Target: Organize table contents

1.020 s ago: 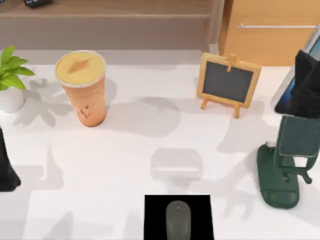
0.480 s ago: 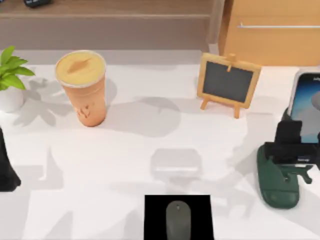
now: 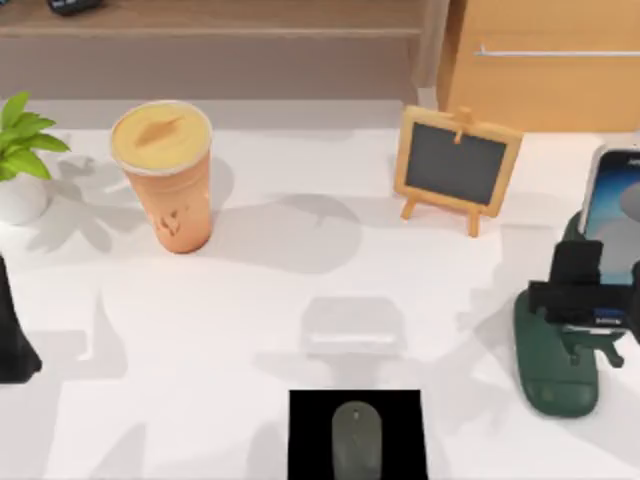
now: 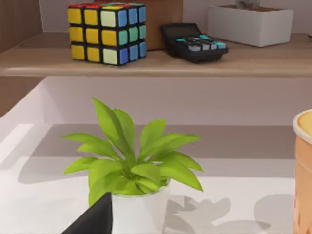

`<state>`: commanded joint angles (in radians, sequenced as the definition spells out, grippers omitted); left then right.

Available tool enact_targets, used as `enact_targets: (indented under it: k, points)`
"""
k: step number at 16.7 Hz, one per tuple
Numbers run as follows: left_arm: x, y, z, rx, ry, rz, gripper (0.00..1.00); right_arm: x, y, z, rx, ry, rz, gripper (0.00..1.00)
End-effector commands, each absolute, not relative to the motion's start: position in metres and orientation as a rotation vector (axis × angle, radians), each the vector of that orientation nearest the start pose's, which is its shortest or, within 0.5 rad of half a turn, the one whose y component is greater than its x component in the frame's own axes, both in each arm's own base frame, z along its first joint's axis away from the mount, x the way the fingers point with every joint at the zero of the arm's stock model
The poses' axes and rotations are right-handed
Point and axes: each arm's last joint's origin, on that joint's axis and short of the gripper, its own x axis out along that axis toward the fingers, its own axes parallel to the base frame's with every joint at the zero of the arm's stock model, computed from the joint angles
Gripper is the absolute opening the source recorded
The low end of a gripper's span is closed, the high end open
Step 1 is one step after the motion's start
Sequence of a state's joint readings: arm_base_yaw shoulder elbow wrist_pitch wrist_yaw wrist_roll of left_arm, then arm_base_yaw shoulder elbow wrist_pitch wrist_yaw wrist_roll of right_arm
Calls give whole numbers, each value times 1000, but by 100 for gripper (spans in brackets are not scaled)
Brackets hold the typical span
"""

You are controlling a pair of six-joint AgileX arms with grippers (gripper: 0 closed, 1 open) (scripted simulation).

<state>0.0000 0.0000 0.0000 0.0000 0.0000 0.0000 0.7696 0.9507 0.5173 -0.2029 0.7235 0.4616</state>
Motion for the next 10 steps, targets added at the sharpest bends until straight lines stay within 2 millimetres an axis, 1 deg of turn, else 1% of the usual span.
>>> enact_targets:
  k: [10]
  points:
    - [106, -1, 160, 0, 0, 0, 100, 153, 120, 212, 18, 459, -60, 83]
